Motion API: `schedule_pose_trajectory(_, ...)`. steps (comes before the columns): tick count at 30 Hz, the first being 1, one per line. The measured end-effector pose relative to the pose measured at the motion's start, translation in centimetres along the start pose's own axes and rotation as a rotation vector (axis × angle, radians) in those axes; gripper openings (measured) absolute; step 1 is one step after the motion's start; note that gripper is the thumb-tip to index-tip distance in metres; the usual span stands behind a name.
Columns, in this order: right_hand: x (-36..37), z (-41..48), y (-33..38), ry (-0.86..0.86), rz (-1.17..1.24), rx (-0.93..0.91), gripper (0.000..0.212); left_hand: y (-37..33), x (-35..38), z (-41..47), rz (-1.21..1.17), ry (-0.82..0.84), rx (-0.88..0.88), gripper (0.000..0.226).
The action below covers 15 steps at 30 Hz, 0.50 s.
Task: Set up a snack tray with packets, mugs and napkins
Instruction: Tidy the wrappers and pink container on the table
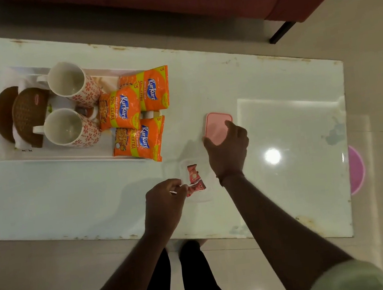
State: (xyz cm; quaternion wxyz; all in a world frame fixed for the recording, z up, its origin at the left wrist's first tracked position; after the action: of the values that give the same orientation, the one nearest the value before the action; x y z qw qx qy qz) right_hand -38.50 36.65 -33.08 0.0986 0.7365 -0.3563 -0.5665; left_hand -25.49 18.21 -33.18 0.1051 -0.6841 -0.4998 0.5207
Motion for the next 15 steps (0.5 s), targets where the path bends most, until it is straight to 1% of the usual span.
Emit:
schedule_pose_trajectory(2, 0.8, 1.4, 0.4, 0.016, -0.09, 0.026, 0.088, 0.0, 0.0, 0.3, 0.0, -0.001, -0.006, 0.03)
schedule_pose_trajectory(5, 1.7, 2.9, 0.7, 0.037, -0.128, 0.092, 0.09, 0.0, -0.1, 0.6, -0.002, -0.002, -0.014, 0.029)
schedule_pose_trajectory(8, 1.6, 3.5, 0.5, 0.044, -0.146, 0.151, 0.075, 0.0, -0.1, 0.9, 0.005, 0.005, -0.019, 0.027)
schedule_pose_trajectory(11, 1.3, 3.6, 0.4, 0.063, -0.128, 0.136, 0.061, 0.2, 0.1, 1.2, 0.002, 0.03, -0.041, 0.028)
schedule_pose_trajectory(13, 0.7, 3.2, 0.5, 0.045, -0.04, 0.122, 0.052, 0.4, 0.1, 1.3, -0.004, 0.039, -0.052, 0.027)
schedule_pose_trajectory(15, -0.6, 2.4, 0.3, -0.009, 0.07, 0.139, 0.04, 0.6, 0.2, 1.4, -0.003, 0.042, -0.055, 0.027)
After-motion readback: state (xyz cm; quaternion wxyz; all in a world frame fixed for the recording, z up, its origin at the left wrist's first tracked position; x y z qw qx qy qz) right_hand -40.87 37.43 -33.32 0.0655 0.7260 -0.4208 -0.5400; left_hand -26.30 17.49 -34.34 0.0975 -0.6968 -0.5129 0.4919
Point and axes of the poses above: each hand's wrist, its own z-axis towards the middle knuckle, its own x-axis out of the palm, y = z × x, the point moved 8 cm from there along z, towards the middle knuckle, and after that the axes turned 1 degree about y, right-handed, at the moved point
